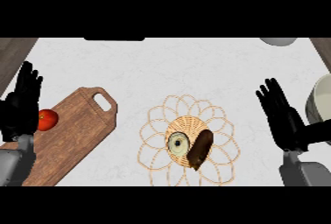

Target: Pick the cupcake from the placemat and place it in the bowl

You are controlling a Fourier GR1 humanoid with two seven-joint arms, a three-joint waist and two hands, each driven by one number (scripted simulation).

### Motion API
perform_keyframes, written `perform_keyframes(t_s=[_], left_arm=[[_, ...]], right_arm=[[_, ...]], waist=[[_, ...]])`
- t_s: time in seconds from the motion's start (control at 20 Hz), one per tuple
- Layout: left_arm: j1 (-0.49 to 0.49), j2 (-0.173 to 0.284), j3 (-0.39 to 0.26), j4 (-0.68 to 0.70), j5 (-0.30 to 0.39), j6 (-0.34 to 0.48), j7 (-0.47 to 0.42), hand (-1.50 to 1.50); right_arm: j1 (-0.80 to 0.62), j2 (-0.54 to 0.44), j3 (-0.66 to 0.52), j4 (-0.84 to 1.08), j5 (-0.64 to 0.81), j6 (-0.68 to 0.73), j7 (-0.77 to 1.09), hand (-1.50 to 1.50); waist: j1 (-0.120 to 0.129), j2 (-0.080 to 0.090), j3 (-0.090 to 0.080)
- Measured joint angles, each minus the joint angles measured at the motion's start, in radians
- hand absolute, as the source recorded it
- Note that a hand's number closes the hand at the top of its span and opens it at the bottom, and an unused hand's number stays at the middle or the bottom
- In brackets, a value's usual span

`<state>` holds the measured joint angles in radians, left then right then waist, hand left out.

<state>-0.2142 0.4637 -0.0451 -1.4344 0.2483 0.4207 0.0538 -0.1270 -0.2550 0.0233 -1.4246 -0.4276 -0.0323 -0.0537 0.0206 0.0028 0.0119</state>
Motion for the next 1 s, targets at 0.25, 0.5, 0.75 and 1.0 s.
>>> perform_keyframes(t_s=[0.25, 0.5, 0.75, 1.0], left_arm=[[-0.015, 0.030, -0.035, -0.041, -0.071, -0.016, 0.019, 0.00], [-0.014, 0.033, -0.092, -0.070, -0.107, -0.042, 0.029, 0.00], [-0.009, 0.028, -0.120, -0.112, -0.132, -0.056, 0.067, 0.00], [-0.020, 0.024, -0.121, -0.122, -0.144, -0.067, 0.088, 0.00]], right_arm=[[0.011, 0.035, 0.036, -0.029, 0.003, 0.097, -0.104, 1.50], [0.086, 0.034, -0.026, -0.013, 0.138, -0.066, -0.238, -1.50], [0.223, 0.074, 0.033, -0.071, 0.240, -0.061, -0.471, -1.50], [0.294, -0.021, 0.105, -0.231, 0.392, -0.089, -0.394, -1.50]], waist=[[-0.017, -0.003, -0.008], [-0.044, -0.006, -0.012], [-0.034, -0.006, -0.011], [-0.034, -0.007, -0.013]])
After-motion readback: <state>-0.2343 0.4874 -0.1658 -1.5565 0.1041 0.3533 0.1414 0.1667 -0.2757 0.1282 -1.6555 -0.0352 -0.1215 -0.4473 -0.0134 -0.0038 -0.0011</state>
